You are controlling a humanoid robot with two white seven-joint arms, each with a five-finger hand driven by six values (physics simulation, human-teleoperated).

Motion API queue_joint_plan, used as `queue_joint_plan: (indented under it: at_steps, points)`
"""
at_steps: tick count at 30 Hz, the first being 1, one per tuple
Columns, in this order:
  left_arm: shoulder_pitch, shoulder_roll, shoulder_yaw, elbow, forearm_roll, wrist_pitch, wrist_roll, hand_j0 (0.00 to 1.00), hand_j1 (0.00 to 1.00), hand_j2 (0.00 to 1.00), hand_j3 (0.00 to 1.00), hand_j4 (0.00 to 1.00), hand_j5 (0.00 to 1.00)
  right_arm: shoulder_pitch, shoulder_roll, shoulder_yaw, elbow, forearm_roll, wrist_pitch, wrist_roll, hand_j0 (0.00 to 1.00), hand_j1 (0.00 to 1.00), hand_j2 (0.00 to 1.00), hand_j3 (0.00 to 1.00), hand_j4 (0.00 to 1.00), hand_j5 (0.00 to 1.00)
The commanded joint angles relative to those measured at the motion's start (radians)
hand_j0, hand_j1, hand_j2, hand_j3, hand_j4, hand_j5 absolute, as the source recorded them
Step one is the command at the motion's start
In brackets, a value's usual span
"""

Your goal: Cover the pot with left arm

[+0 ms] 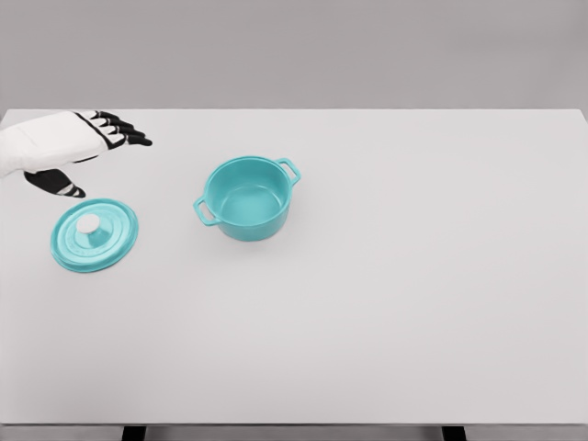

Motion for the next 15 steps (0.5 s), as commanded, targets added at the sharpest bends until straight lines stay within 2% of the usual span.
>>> queue_joint_plan:
  at_steps: [1, 11, 12, 13, 14, 15]
  points:
    - [0.000, -0.004, -0.001, -0.001, 0.000, 0.001, 0.000, 1.00, 1.00, 1.00, 1.00, 1.00, 1.00, 0.000, 0.000, 0.000, 0.000, 0.000, 0.000, 0.000, 1.00, 1.00, 1.00, 1.00, 1.00, 1.00]
    - [0.003, 0.012, -0.036, 0.002, -0.003, -0.046, 0.000, 1.00, 1.00, 1.00, 1.00, 1.00, 1.00, 0.003, 0.000, 0.001, 0.001, 0.000, 0.000, 0.000, 1.00, 1.00, 1.00, 1.00, 1.00, 1.00]
    - [0.003, 0.023, -0.033, 0.003, -0.002, -0.069, 0.000, 1.00, 1.00, 1.00, 1.00, 1.00, 1.00, 0.005, 0.000, 0.001, 0.001, 0.000, 0.000, 0.000, 1.00, 1.00, 1.00, 1.00, 1.00, 1.00]
    - [0.002, 0.071, -0.039, 0.037, 0.005, -0.096, 0.000, 1.00, 1.00, 1.00, 1.00, 1.00, 1.00, 0.005, 0.000, 0.001, 0.001, 0.000, 0.000, 0.000, 1.00, 1.00, 1.00, 1.00, 1.00, 1.00]
    - [-0.012, 0.107, -0.072, 0.046, 0.009, -0.096, 0.000, 1.00, 1.00, 1.00, 1.00, 1.00, 1.00, 0.005, 0.000, 0.001, 0.001, 0.000, 0.000, 0.000, 1.00, 1.00, 1.00, 1.00, 1.00, 1.00]
    - [-0.086, 0.123, -0.177, 0.081, 0.054, -0.096, 0.000, 1.00, 1.00, 1.00, 1.00, 1.00, 1.00, 0.005, 0.000, 0.000, 0.001, 0.000, 0.000, 0.000, 1.00, 1.00, 1.00, 1.00, 1.00, 1.00]
